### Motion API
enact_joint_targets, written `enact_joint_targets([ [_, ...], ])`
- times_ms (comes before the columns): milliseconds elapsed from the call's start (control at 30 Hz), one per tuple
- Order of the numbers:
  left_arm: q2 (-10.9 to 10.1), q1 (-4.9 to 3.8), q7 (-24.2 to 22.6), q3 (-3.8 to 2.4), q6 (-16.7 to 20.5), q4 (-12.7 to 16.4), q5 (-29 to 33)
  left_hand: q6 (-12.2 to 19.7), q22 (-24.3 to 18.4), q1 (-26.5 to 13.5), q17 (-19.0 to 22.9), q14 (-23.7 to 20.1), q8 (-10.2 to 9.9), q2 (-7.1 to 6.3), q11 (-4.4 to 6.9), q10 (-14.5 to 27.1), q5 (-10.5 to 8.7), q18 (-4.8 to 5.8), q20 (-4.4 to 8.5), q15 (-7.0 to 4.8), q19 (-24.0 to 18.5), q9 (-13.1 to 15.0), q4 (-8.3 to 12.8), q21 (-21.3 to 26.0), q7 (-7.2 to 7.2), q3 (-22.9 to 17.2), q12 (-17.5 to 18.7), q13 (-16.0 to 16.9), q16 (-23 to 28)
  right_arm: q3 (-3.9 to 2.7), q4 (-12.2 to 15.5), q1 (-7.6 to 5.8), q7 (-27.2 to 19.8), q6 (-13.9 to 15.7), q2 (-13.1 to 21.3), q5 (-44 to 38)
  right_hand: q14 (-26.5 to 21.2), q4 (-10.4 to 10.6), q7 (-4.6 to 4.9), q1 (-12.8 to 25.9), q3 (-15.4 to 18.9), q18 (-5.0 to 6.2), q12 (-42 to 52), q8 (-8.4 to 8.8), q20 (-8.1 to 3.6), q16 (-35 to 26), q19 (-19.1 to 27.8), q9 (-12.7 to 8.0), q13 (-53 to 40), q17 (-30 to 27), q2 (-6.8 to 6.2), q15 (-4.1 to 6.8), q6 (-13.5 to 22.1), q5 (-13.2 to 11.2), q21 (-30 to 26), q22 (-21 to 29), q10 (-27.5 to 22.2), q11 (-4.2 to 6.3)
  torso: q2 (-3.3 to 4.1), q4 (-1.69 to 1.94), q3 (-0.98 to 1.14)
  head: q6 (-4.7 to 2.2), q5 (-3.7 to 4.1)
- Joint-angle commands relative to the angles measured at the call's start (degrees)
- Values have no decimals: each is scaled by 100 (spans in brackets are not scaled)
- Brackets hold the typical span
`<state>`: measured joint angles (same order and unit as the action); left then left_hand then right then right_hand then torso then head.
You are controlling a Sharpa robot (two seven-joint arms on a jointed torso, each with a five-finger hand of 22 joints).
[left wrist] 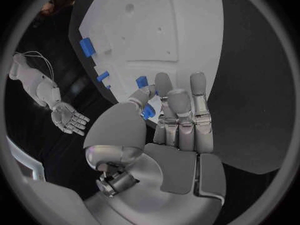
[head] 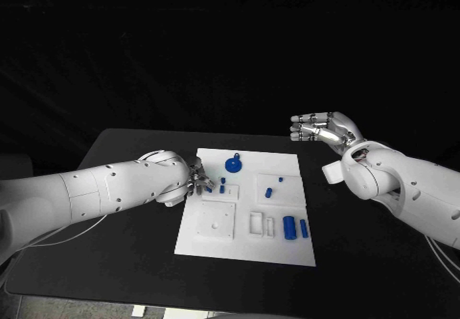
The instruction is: Assemble the parts on the task board
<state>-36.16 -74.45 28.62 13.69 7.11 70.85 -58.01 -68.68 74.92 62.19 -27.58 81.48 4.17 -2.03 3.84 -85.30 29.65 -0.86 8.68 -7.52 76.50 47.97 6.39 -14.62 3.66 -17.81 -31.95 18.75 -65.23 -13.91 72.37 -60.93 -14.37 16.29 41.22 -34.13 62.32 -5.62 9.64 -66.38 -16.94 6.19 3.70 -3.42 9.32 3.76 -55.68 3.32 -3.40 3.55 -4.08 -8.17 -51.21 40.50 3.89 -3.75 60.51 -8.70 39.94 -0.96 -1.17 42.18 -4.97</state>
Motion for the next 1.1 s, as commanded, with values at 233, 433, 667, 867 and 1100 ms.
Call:
enact_joint_targets([
  [233, 17, 42, 3, 22, -181, -17, 30, -604, 75, -27, 20, 6, -14, -118, 133, -138, -157, 84, -3, -49, 45, -38, -229, 66, -579, 94, -25, -3, 36, -4, 2, 10, -26, -106, 1, -2, -52, -29, 13, 23, -12, 64, -23, 16, -8, -20, 49, -6, 9, -10, 44, -23, 38, 20, -3, 8, -48, 0, -2, 3, 3, -8, -5],
  [433, 21, 42, 3, 22, -159, -28, 32, -628, 71, -28, 30, 5, -19, -123, 136, -140, -610, 86, -7, -49, 59, -111, -410, 103, -586, 267, -32, 12, 40, -4, 0, 14, -27, -106, -4, -3, -52, -29, 13, 23, -12, 64, -23, 16, -8, -20, 49, -6, 9, -10, 44, -23, 38, 20, -3, 8, -48, 0, 1, 0, 3, -5, 0],
  [667, 29, 43, 0, 22, -136, -56, 33, -641, 73, -44, 33, 5, -18, -184, 134, -137, -749, 86, -10, -47, 68, -165, -532, 125, -593, 362, -27, 20, 35, -4, -3, 17, -27, -107, -4, -3, -52, -29, 13, 23, -12, 64, -23, 16, -8, -20, 49, -6, 9, -10, 44, -23, 38, 20, -3, 8, -48, 0, 1, -2, 0, -4, 3],
  [867, 47, 43, -2, 21, -110, -99, 33, -656, 73, -43, 43, 0, -17, -211, 132, -136, -1094, 86, -12, -46, 70, -189, -672, 143, -593, 456, -22, 27, 43, -4, -2, 18, -26, -105, -2, -3, -57, -42, 12, 28, -24, 63, -23, 16, -7, -20, 53, -6, 9, -10, 49, -24, 33, 20, -2, 8, -46, 0, -1, 0, -1, -2, 6],
  [1100, 69, 43, -8, 21, -73, -167, 31, -659, 79, 65, 58, 3, -15, -230, 132, -136, -1152, 86, -13, -46, 81, -204, -833, 163, -592, 505, -14, 38, 42, -4, 0, 19, -26, -103, 0, -3, -57, -42, 12, 28, -24, 63, -23, 16, -7, -20, 53, -6, 9, -10, 49, -24, 33, 20, -2, 8, -46, 0, 1, -1, -1, -1, 10],
])
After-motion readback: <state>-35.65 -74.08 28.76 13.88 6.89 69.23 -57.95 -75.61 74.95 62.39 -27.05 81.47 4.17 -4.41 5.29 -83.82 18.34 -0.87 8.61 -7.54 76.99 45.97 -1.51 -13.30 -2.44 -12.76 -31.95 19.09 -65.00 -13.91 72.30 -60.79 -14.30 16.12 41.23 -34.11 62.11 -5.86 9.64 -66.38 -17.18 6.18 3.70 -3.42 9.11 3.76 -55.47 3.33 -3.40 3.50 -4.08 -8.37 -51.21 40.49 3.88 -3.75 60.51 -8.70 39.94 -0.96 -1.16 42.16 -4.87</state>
